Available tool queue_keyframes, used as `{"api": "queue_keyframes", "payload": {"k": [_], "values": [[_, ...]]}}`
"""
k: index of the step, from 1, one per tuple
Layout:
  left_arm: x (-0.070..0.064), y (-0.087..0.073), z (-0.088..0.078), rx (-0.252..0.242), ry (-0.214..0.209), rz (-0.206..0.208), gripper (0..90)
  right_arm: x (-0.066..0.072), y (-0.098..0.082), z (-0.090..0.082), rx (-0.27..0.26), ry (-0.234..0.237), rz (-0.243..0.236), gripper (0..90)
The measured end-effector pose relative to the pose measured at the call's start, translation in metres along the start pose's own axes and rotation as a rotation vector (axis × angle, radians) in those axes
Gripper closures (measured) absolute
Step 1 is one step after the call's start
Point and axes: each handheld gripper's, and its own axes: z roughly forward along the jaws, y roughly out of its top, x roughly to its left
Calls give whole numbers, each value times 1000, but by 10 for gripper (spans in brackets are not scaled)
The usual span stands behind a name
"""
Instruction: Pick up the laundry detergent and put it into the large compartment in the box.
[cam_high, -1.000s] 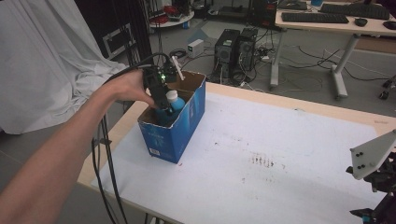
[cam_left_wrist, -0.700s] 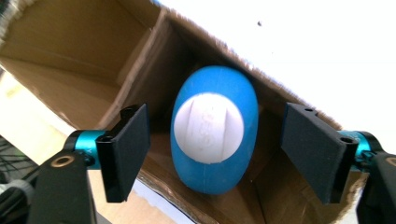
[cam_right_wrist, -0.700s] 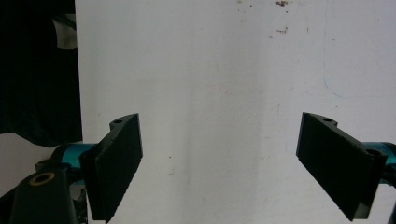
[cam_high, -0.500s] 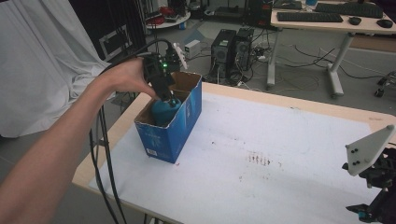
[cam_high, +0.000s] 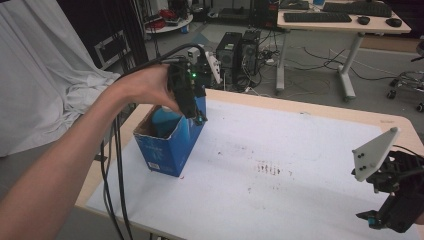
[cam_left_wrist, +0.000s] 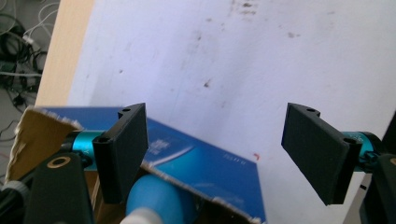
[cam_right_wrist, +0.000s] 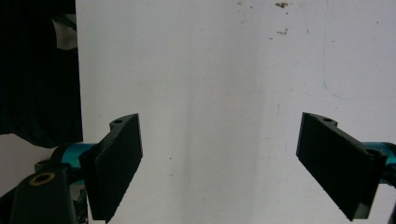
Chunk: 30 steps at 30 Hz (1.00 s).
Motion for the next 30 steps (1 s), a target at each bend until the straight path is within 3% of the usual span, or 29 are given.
{"api": "queue_keyframes", "payload": {"k": [10, 16, 30], "values": [[-25, 36, 12, -13, -51, 92, 231, -3, 2, 3, 4, -1, 0, 137], [-36, 55, 27, -7, -75, 120, 211, -4, 5, 5, 8, -2, 0, 136], [-59, 77, 64, 27, -115, 176, 168, -7, 6, 8, 20, -8, 13, 136]]}}
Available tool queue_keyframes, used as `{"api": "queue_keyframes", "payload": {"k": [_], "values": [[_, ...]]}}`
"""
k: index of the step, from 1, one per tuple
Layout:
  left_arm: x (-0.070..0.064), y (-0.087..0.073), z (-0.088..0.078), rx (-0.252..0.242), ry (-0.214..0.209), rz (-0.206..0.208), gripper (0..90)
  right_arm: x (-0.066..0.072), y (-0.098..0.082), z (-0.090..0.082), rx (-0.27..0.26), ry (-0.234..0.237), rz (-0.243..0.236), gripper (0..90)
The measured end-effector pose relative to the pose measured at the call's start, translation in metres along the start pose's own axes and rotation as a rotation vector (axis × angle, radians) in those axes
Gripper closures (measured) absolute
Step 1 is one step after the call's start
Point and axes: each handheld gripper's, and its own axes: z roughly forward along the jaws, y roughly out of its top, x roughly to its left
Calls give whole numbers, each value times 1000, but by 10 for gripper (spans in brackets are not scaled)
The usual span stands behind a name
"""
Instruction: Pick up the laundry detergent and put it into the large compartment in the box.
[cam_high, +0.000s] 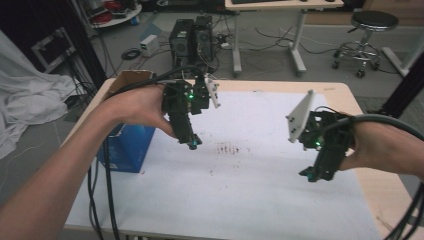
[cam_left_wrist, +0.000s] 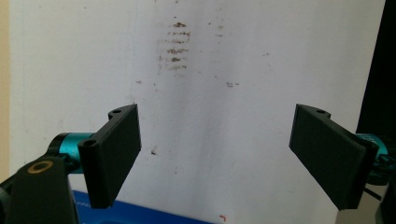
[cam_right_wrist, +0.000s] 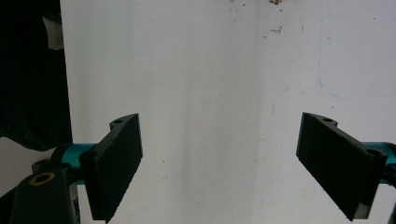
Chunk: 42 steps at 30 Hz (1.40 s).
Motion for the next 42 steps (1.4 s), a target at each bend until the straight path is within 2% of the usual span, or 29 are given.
{"api": "queue_keyframes", "payload": {"k": [6, 17, 22, 42], "values": [[-8, 5, 16, 20, -9, 12, 168, -2, 0, 2, 9, -11, 7, 136], [-16, 10, 36, 19, -32, 23, 168, -1, 0, 1, 9, -22, 19, 136], [-19, 11, 43, 44, -40, 32, 168, -1, -2, -1, 7, -30, 28, 137], [-26, 15, 43, 57, -39, 41, 168, 0, -4, -3, 0, -41, 31, 137]]}}
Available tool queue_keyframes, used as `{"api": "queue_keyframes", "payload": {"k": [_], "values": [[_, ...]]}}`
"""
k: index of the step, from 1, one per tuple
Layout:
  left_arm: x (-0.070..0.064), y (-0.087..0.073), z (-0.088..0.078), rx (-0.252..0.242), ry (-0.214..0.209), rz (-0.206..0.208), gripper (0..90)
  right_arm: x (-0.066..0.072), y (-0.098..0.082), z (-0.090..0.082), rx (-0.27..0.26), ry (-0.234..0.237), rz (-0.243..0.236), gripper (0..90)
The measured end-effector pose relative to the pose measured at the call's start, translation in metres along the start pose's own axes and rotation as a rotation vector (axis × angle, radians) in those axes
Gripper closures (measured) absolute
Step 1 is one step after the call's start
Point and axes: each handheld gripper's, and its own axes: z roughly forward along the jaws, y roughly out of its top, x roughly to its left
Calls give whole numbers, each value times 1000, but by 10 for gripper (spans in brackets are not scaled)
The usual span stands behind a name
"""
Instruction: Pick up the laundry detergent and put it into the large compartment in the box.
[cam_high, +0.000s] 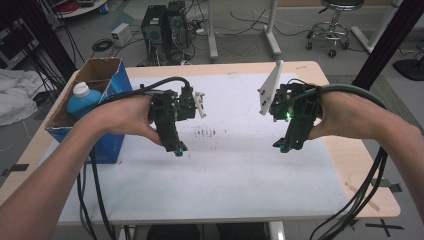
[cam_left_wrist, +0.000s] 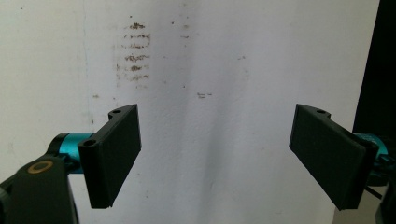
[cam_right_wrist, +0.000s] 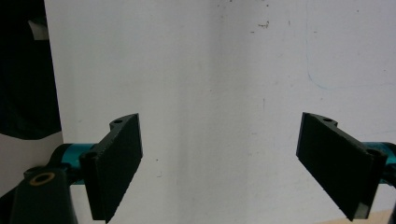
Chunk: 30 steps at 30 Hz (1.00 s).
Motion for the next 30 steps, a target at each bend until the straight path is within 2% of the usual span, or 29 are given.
{"api": "queue_keyframes", "payload": {"k": [30], "values": [[-1, -4, 3, -18, -16, 1, 168, -2, 2, 0, 2, 4, 1, 136]]}}
